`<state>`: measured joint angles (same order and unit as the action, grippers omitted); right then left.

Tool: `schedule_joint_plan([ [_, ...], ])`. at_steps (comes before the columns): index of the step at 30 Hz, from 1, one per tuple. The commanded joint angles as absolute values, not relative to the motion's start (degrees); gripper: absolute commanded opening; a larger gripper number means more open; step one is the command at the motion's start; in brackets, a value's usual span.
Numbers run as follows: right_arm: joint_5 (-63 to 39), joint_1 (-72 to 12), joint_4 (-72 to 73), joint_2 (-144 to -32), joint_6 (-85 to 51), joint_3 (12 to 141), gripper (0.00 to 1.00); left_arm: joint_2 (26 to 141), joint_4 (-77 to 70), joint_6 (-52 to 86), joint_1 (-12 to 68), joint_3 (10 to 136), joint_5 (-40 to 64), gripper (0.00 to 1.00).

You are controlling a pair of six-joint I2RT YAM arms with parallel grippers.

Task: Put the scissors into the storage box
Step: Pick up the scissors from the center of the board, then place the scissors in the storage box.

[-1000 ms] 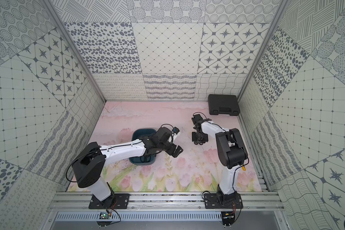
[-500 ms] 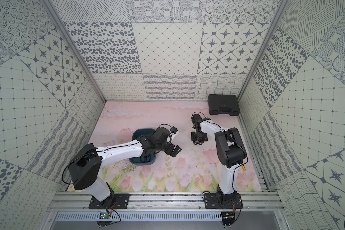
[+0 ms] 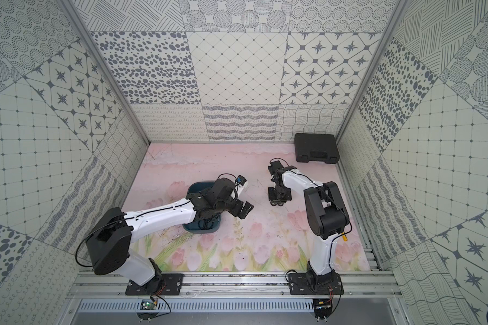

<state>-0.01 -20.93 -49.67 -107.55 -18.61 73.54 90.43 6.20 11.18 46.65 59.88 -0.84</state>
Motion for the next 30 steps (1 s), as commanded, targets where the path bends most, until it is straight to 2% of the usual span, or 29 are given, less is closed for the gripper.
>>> schedule_joint_plan([
  [1, -1.82, -23.02, -50.98, -104.69, -18.71, 75.84, 0.0, 87.29, 3.6, 11.59, 45.81, 58.2, -5.08, 0.99],
  [14, -5.25, -32.92, -54.68, -105.01, -21.39, 86.5, 0.0, 76.14, 5.41, 13.91, 39.23, 50.86, -9.5, 0.99],
  [22, -10.59, -44.27, -55.65, -108.26, -25.06, 96.68, 0.0, 63.51, 12.58, 25.21, 22.76, 41.62, -9.27, 0.99],
  [25, -12.49, -49.09, -55.64, -111.63, -25.94, 101.16, 0.0, 58.55, 13.96, 26.9, 15.56, 37.83, -4.68, 0.99],
  [30, -14.93, -54.49, -55.46, -118.55, -26.78, 107.69, 0.0, 53.37, 17.76, 28.33, 7.48, 35.12, -3.27, 0.99],
])
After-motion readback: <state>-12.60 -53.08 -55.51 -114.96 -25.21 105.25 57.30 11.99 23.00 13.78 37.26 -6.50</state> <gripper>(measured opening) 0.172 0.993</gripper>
